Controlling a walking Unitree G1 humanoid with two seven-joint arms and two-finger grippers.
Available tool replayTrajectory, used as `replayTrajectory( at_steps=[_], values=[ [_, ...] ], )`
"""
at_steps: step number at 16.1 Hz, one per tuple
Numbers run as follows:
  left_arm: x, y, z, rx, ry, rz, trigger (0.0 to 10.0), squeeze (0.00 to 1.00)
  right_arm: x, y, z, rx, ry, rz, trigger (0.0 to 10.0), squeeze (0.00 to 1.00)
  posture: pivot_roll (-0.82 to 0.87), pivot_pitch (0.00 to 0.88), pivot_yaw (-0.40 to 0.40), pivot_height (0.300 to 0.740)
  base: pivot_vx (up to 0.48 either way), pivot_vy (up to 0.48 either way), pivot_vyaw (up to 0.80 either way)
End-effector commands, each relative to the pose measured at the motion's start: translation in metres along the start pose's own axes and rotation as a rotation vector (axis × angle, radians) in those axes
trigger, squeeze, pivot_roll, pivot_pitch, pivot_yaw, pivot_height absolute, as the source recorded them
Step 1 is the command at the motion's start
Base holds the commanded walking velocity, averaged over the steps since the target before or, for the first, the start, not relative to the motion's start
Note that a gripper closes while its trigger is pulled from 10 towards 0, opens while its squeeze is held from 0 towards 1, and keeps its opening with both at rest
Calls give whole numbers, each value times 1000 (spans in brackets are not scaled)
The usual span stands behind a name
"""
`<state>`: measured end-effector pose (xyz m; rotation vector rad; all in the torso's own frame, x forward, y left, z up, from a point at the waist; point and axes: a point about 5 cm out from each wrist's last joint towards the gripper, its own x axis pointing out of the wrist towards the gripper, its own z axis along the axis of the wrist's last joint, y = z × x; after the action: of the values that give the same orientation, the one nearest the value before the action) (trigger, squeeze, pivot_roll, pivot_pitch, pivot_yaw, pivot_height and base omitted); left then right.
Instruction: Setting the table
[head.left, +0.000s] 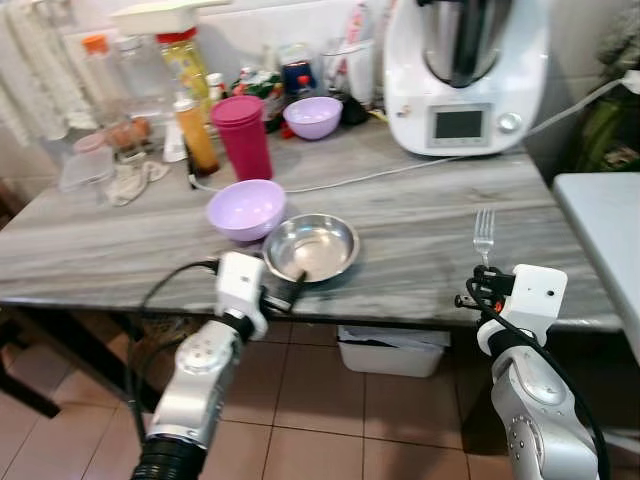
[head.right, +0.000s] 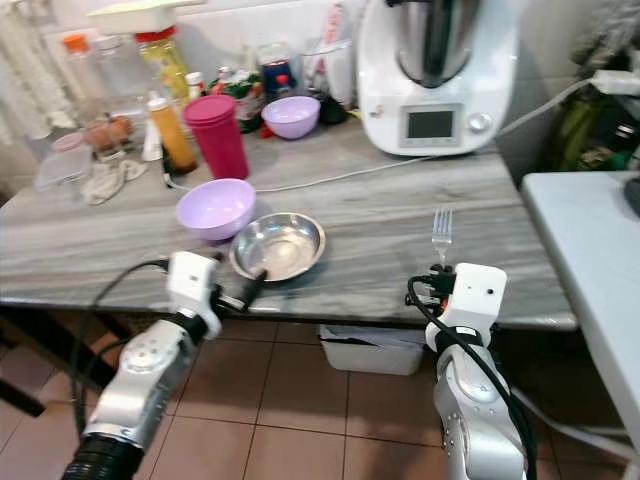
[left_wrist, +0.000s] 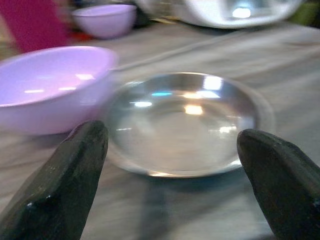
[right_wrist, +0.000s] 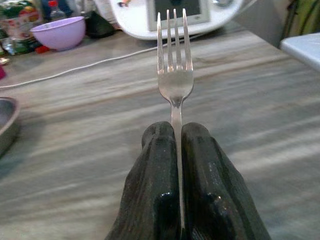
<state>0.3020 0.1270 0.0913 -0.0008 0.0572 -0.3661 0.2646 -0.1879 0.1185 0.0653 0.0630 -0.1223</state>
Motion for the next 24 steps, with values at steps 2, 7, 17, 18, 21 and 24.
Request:
replayTrajectory(
  at_steps=[2, 7, 17, 18, 21, 24],
  values=[
    [-6, 12, 0, 8, 16, 16, 10000, 0, 5, 8, 8, 10, -27, 36, 10000, 0, -325, 0, 128, 740, 0, 0, 0],
    [-28, -1, -10, -13, 59, -185, 10000, 0, 28, 19, 19, 34, -29, 82, 10000, 0, -304, 38, 137, 740, 0, 0, 0],
    [-35, -12, -3, -15, 56, -358, 10000, 0, 65, 39, 16, 87, 60, 69, 10000, 0, -288, 36, 143, 740, 0, 0, 0],
    [-34, -13, -2, -18, 52, -371, 10000, 0, 68, 41, 16, 94, 68, 72, 10000, 0, -289, 36, 143, 740, 0, 0, 0],
    [-31, -20, 0, -29, 46, -392, 10000, 0, 74, 51, 9, 117, 109, 95, 10000, 0, -295, 34, 144, 740, 0, 0, 0],
    [-32, -26, -1, -48, 40, -402, 10000, 0, 76, 55, 5, 106, 123, 106, 10000, 0, -296, 34, 136, 740, 0, 0, 0]
  ],
)
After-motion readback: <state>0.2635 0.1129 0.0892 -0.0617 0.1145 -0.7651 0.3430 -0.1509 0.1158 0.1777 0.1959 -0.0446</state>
